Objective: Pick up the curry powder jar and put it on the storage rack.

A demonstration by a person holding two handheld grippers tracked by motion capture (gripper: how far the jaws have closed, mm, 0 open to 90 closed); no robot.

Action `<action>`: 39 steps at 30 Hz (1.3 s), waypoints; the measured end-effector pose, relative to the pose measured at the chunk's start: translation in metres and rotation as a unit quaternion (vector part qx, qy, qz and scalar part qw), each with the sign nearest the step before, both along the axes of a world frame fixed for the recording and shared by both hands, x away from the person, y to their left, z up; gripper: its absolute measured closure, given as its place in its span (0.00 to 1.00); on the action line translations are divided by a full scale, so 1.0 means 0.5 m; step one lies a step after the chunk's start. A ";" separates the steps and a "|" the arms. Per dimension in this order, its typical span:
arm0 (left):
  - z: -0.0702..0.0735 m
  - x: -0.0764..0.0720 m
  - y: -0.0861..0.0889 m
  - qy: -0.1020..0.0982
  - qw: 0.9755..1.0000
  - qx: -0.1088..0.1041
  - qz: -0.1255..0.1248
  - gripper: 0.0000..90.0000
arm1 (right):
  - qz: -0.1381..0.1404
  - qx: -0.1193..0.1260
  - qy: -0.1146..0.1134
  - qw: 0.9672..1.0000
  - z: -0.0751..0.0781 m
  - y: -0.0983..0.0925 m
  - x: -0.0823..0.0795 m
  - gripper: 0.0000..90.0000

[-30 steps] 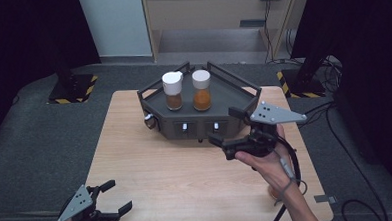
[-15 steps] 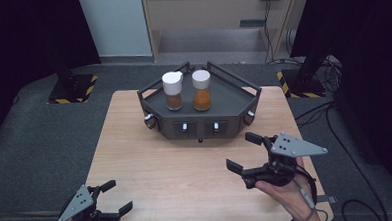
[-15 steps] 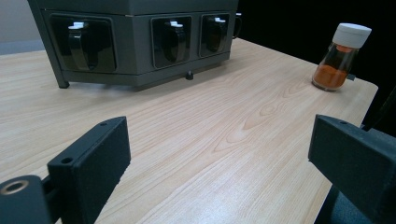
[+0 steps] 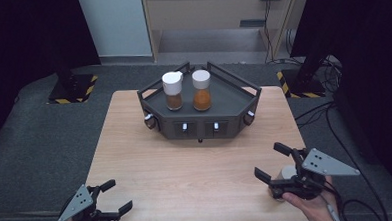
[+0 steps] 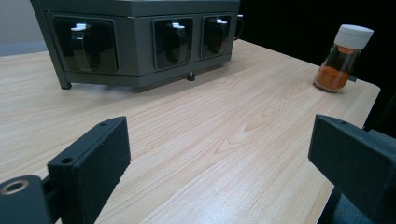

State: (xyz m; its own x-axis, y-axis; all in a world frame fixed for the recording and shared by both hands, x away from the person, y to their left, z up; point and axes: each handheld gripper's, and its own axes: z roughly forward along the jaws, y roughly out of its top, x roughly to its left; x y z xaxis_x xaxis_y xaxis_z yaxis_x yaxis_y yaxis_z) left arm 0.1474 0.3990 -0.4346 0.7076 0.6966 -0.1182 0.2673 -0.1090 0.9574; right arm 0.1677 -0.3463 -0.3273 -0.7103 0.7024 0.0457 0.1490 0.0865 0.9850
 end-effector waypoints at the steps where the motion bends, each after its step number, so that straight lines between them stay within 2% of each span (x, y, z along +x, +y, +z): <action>1: 0.000 0.000 0.000 -0.001 1.000 0.000 0.000 0.05 | -0.007 -0.001 -0.002 1.000 -0.002 -0.007 -0.008 0.06; 7: 0.000 0.000 -0.002 0.000 1.000 0.001 0.000 0.05 | -0.046 0.016 -0.002 0.999 -0.026 -0.052 -0.050 0.06; 16: 0.001 0.001 -0.004 0.001 1.000 0.002 -0.003 0.05 | -0.084 0.014 0.008 0.996 -0.062 -0.099 -0.095 0.06; 24: 0.001 -0.001 -0.003 0.000 1.000 0.002 -0.001 0.05 | -0.115 0.014 0.008 0.993 -0.084 -0.125 -0.135 0.05; 30: 0.001 -0.001 -0.003 0.000 1.000 0.003 0.000 0.05 | -0.132 0.007 0.024 0.991 -0.096 -0.144 -0.163 0.05; 34: 0.001 -0.002 -0.004 -0.001 1.000 0.004 0.001 0.05 | -0.149 0.015 0.031 0.988 -0.111 -0.155 -0.180 0.05; 39: 0.001 -0.005 -0.002 -0.002 1.000 0.002 0.005 0.05 | -0.165 0.013 0.037 0.985 -0.124 -0.162 -0.192 0.04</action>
